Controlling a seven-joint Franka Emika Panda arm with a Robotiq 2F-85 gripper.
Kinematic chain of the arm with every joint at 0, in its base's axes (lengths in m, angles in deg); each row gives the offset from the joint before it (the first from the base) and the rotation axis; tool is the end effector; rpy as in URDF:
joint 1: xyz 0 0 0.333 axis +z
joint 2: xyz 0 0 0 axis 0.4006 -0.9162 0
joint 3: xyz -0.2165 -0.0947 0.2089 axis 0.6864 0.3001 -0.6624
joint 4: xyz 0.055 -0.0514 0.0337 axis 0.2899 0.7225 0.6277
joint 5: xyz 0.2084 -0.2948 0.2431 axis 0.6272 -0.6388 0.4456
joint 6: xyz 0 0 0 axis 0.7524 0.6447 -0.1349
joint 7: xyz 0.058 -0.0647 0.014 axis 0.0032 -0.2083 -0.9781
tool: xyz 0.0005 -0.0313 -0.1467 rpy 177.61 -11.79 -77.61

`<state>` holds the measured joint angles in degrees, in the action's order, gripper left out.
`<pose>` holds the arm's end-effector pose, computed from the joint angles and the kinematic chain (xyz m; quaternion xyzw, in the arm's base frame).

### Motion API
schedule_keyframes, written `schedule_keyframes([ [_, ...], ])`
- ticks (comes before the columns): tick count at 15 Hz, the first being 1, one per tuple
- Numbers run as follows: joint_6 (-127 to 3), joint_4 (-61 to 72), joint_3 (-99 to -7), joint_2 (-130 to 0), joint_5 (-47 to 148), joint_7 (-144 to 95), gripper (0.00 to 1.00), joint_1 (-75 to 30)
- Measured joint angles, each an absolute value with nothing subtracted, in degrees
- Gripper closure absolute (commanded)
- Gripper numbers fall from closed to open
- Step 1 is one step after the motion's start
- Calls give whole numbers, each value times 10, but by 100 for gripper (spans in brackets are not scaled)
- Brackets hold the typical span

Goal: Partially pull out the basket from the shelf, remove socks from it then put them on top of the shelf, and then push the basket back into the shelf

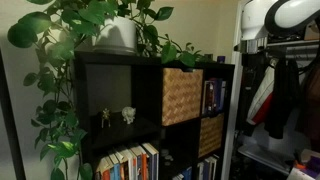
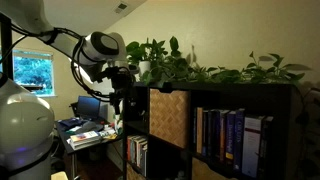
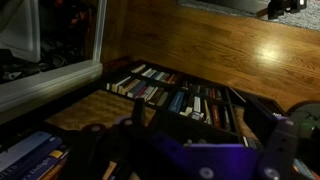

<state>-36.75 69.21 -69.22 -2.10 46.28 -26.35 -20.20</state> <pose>0.3403 0.0676 0.3925 0.9860 0.0994 0.0071 0.1340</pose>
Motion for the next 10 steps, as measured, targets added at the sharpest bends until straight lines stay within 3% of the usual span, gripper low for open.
schedule_keyframes([
  [10, -388, 692, -689, -27, 463, -264, 0, -199],
])
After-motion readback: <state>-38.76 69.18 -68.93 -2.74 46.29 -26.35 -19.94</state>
